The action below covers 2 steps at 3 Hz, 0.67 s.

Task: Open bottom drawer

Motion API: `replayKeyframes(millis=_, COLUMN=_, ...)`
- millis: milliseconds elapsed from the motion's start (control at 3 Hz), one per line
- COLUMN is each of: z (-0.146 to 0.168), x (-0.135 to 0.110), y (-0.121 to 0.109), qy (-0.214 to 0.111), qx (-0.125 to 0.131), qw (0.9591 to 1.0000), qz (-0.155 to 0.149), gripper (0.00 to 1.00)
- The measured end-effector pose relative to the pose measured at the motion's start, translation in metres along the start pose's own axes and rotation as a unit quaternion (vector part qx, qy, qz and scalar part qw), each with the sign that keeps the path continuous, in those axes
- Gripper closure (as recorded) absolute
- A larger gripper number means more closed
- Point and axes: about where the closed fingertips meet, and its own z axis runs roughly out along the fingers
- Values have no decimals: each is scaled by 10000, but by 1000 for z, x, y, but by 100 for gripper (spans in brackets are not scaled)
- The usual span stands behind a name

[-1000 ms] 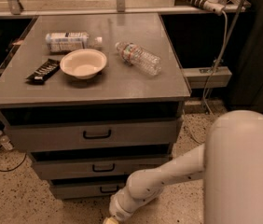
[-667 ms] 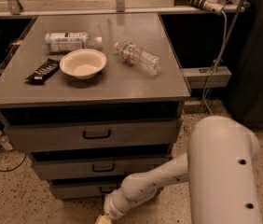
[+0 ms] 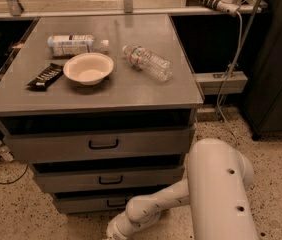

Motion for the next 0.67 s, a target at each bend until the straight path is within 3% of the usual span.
replayKeyframes(millis=333, z=4, x=-8, y=-13, qy=-165, qx=219, qw=9996, qz=-40, gripper=0)
replayKeyframes(millis=667, z=-5, x=-16, y=-41, qy=-312, qx=661, qw=9973, qz=-60, gripper=0)
